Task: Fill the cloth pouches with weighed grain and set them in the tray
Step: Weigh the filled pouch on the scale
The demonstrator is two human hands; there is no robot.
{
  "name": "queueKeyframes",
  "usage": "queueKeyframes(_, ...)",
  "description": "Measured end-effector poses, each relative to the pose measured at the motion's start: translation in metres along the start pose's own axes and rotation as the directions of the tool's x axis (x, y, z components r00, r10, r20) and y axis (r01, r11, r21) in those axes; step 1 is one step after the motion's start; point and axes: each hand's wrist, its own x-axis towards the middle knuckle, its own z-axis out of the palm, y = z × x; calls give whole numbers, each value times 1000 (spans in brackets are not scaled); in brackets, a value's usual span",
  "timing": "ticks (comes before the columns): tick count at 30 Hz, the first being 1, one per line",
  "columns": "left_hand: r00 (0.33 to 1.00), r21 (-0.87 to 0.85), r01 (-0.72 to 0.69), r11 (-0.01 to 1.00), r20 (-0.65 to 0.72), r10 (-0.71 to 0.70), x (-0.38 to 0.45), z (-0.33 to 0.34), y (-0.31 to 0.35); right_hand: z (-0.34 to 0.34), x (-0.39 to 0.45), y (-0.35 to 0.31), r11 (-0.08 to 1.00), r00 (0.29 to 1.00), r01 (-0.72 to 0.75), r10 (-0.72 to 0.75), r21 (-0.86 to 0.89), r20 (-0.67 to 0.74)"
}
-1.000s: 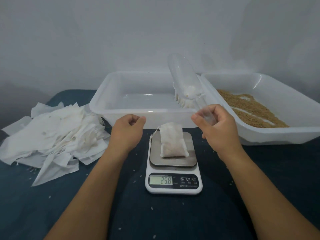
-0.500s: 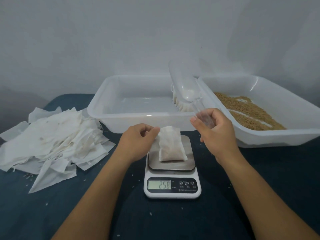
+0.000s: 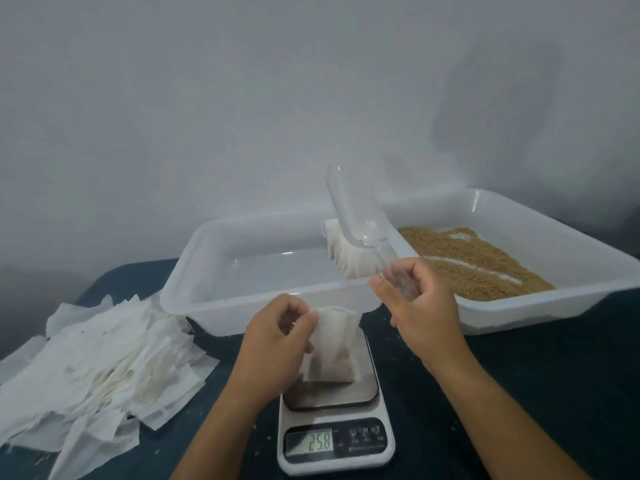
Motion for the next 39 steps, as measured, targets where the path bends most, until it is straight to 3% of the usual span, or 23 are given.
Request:
queueKeyframes(8,997,135,-75,988,-6,76,25,5,46,-10,4,-9,999,996,11,-9,33,-84)
queueKeyframes(14,997,65,-52,996,-58,56,64,15,80,-17,8,-10,998,994,19,-12,68,-108)
queueKeyframes(18,993,-221,89,971,-62,-105,101,34,92,-22,9,-11,995,988,22,-7,93,-156)
queueKeyframes(22,973,-321,179,930,-83,-216,128,65,84,-24,10,-11,992,985,3,19,127,-171)
queueKeyframes(31,913,-279,337,899,-136,-384,163,115,51,-27,14,-8,987,983,15,15,161,-184)
queueKeyframes(35,866,-321,479,817,19,-500,182,121,40,-28,15,-7,987,982,22,8,159,-188)
queueKeyframes(39,759,-396,620,677,87,-645,194,119,40,-29,16,-7,988,982,23,6,153,-189)
